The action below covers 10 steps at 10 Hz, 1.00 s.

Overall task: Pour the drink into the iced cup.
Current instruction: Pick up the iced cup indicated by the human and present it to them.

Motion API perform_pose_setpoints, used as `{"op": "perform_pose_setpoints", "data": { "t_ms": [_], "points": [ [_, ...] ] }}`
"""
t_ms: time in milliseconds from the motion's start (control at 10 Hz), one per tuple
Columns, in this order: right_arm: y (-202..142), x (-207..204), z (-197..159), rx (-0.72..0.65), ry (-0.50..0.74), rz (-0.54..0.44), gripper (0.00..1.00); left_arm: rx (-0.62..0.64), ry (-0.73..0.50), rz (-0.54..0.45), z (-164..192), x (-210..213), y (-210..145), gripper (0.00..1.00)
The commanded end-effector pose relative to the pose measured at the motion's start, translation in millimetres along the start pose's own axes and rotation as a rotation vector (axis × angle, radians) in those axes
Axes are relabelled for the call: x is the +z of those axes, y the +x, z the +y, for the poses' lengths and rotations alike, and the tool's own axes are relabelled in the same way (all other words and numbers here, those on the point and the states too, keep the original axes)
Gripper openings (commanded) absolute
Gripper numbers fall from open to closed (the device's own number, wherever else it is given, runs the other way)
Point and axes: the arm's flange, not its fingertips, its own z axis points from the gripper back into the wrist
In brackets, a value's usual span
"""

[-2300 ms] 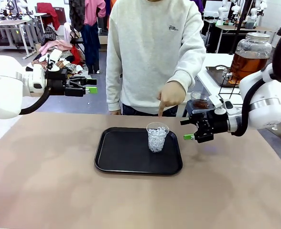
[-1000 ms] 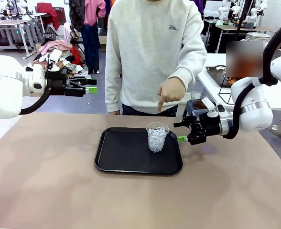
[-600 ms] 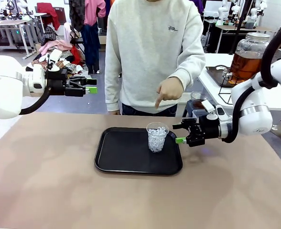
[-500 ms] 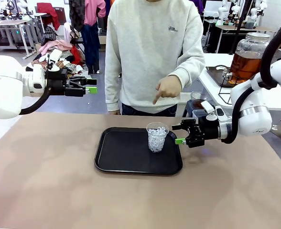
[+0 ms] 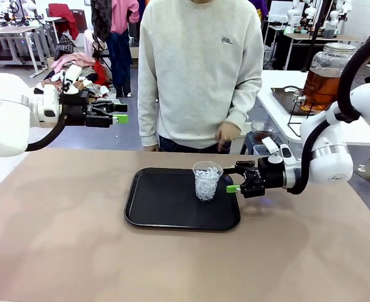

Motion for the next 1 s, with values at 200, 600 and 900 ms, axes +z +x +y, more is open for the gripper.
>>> {"op": "perform_pose_setpoints", "data": {
  "t_ms": [200,600,900],
  "points": [
    [-10.1,-17.8,-2.5,0.052,-0.039,-0.025,1.00,0.000,0.012,-0.008,0.2,-0.9,1.6,1.00],
    [-13.8,-29.0,-5.9,0.049,-0.029,-0.027,1.00,0.000,0.012,-0.008,0.2,-0.9,1.6,1.00],
    [-14.8,-34.6,-10.3,0.049,-0.034,-0.037,1.00,0.000,0.012,-0.008,0.2,-0.9,1.6,1.00]
  ]
}}
